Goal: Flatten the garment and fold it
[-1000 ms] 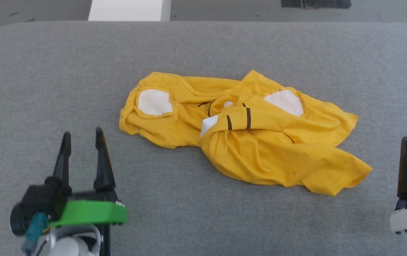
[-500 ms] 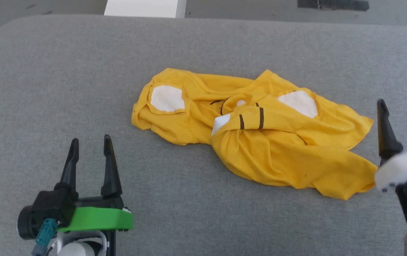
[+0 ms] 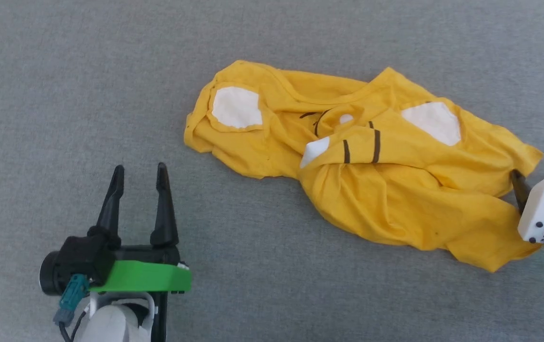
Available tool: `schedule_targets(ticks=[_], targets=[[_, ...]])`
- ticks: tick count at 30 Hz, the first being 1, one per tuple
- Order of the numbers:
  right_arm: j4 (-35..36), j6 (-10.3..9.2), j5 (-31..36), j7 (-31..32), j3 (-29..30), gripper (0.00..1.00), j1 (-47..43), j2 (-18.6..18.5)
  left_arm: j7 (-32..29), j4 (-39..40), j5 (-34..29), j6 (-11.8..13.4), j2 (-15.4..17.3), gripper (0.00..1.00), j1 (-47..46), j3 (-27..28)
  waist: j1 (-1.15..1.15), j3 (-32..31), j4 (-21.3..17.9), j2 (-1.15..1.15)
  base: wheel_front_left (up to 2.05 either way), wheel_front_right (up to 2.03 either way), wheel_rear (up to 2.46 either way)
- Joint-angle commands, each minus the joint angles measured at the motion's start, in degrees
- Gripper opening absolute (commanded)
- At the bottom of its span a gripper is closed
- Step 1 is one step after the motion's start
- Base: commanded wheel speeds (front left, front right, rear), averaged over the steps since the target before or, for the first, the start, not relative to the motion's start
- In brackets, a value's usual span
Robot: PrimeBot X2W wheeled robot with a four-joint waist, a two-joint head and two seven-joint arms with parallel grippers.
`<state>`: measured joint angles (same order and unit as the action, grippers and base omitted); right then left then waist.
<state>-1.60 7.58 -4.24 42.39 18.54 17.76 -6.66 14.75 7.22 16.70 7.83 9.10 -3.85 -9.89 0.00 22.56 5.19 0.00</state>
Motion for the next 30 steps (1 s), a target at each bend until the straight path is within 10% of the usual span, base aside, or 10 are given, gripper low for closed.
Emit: schedule_targets(ticks=[1,3,4,5,10,28,29,30], targets=[[-0.61,-0.09,-0.03,0.14,0.16,1.0,1.32,0.52,0.25,-0.21,-0.38,-0.47,-0.41,1.0,-1.17,0.29,0.0,1.16,1.17,0.0,0.0,0.0,0.0],[-1.53,-0.09,-0.75,0.36,-0.51,0.82,1.82,1.1,0.25,-0.31,-0.75,-0.96,-0.87,1.0,-1.54,0.64,0.0,1.54,1.55,0.0,0.0,0.0,0.0],[-1.59,-0.09,-1.23,0.02,-0.58,0.13,2.23,1.32,0.25,-0.35,-0.86,-1.14,-1.04,1.0,-1.64,0.8,0.0,1.65,1.64,0.0,0.0,0.0,0.0],[-1.58,-0.09,-1.61,-0.41,-0.55,0.0,2.69,1.51,0.25,-0.38,-0.98,-1.3,-1.2,1.0,-1.7,0.98,0.0,1.75,1.72,0.0,0.0,0.0,0.0],[1.03,-0.09,-1.88,-2.03,-1.79,0.0,6.09,0.58,0.25,-0.55,-1.54,-2.15,-2.23,1.0,-1.97,1.86,0.0,2.65,1.96,0.0,0.0,0.0,0.0],[-8.07,-0.09,9.54,-14.1,-2.42,0.0,25.17,-25.05,0.25,-2.26,-3.02,-6.3,-5.16,1.0,-7.18,1.89,0.0,11.06,6.43,0.0,0.0,0.0,0.0],[-9.46,-0.09,10.23,-14.47,-2.2,0.28,25.23,-25.09,0.25,-2.49,-3.14,-6.4,-5.27,1.0,-7.47,1.84,0.0,11.21,6.52,0.0,0.0,0.0,0.0],[-10.37,-0.09,10.65,-14.86,-1.83,1.0,25.32,-24.87,0.25,-2.64,-3.21,-6.45,-5.34,1.0,-7.66,1.82,0.0,11.28,6.53,0.0,0.0,0.0,0.0]])
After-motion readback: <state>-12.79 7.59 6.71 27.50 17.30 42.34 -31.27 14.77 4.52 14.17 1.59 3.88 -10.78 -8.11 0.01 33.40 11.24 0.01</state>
